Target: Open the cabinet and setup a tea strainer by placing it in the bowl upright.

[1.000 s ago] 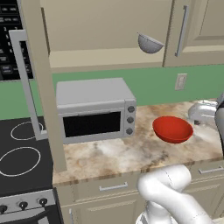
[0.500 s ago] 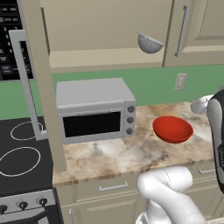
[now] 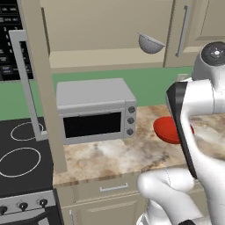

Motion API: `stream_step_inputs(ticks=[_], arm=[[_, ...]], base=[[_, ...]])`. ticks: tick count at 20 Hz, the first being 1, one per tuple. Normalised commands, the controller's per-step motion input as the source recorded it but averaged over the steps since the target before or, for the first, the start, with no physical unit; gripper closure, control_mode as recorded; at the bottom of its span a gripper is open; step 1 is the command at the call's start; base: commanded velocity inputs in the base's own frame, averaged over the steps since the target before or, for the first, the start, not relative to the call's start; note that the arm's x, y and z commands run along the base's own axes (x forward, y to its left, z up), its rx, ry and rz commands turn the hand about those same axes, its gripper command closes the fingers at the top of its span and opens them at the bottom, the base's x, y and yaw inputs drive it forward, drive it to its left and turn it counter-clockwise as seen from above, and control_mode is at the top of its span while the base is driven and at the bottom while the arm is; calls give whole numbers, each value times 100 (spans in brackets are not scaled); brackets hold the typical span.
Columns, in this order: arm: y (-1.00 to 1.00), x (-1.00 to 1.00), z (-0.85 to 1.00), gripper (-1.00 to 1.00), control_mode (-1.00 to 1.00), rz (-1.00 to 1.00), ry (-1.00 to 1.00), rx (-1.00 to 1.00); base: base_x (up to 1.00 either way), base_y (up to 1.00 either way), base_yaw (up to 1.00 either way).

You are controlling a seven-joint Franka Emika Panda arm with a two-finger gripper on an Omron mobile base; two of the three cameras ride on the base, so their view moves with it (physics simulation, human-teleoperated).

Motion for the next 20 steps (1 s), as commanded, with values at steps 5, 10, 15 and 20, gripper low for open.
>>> stream_step_inputs(ticks=[5, 10, 15, 20], arm=[[-53, 14, 24, -100, -100, -15, -1, 51], [-54, 11, 11, -100, -100, -1, 0, 46], [-8, 25, 0, -100, -100, 1, -7, 9], [0, 50, 20, -100, -100, 7, -7, 0]], base=[[0, 0, 0], [0, 0, 0], [0, 0, 0], [0, 0, 0]])
